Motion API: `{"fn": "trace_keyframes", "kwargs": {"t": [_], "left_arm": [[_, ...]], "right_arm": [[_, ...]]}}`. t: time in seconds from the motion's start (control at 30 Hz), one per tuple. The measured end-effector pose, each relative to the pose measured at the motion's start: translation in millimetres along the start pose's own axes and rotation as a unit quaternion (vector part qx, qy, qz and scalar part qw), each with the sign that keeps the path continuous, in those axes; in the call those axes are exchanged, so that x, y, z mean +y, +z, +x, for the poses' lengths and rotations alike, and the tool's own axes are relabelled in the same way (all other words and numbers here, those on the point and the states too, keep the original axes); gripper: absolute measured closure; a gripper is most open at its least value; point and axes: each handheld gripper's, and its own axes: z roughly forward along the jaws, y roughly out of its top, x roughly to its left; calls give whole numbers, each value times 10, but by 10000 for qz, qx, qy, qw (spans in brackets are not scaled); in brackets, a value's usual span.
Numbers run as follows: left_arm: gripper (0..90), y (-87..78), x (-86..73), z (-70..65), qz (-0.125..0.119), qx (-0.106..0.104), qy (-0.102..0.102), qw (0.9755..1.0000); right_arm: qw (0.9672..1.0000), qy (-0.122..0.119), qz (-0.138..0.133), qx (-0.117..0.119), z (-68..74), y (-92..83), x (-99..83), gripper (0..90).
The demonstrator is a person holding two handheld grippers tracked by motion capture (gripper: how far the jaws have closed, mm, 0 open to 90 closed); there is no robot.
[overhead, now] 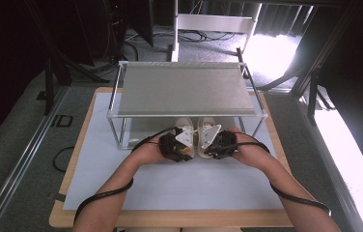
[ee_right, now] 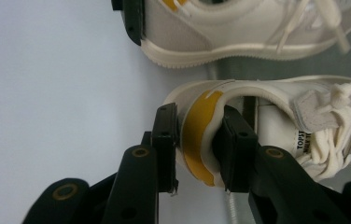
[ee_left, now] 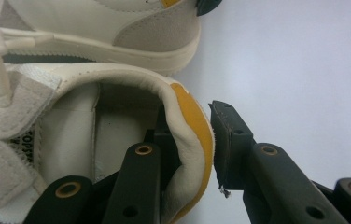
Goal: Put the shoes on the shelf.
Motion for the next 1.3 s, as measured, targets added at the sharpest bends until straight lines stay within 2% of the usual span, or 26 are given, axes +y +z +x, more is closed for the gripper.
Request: {"fn": "trace_keyframes", "kwargs": {"t": [0.13,0.3,0.4,0.5,0.6,0.7,0.8,0.83,0.87,0.9,1.0,1.03,1.13,1.2,1.23,1.27,1.3], "left_arm": [[733,62,21,92,-40,-4,-18,10000],[731,163,40,166,159,-118,-21,9998],[728,162,50,193,165,-142,-69,9997],[725,165,51,187,156,-101,-67,9998],[681,144,52,171,49,125,-91,9999],[586,133,59,157,-103,381,-260,9989],[540,143,90,119,-69,641,-516,9966],[513,144,102,98,-117,764,-608,9952],[473,136,110,89,-160,841,-663,9941],[472,105,121,81,-245,994,-728,9921],[472,23,131,67,-519,1079,-965,9881],[472,-8,134,38,-575,1147,-981,9869],[473,-65,140,-50,-589,1267,-1003,9851],[474,-95,140,-122,-592,1409,-1049,9827],[474,-111,136,-153,-598,1497,-1093,9809],[473,-111,136,-153,-598,1497,-1093,9809],[473,-154,129,-196,-662,1637,-1166,9774]], "right_arm": [[9998,-28,19,191,-76,74,8,705],[9995,-133,148,242,-99,209,18,703],[9996,-156,154,163,-102,220,44,688],[9999,-34,76,81,-112,206,33,656],[9995,188,-133,-194,-125,166,7,625],[9984,467,-236,-232,-112,153,-19,605],[9965,567,-343,-516,-69,136,-39,576],[9957,634,-382,-559,-63,123,-44,574],[9940,687,-498,-697,-52,96,-58,560],[9923,751,-573,-797,-48,77,-69,550],[9838,1215,-932,-930,-63,6,-136,571],[9819,1305,-985,-954,-61,-3,-152,573],[9727,1682,-1255,-987,-27,-53,-222,579],[9675,1828,-1437,-998,15,-80,-258,588],[9660,1875,-1466,-1014,29,-84,-269,589],[9660,1875,-1466,-1014,29,-84,-269,589],[9638,1951,-1506,-1016,56,-88,-283,589]]}}
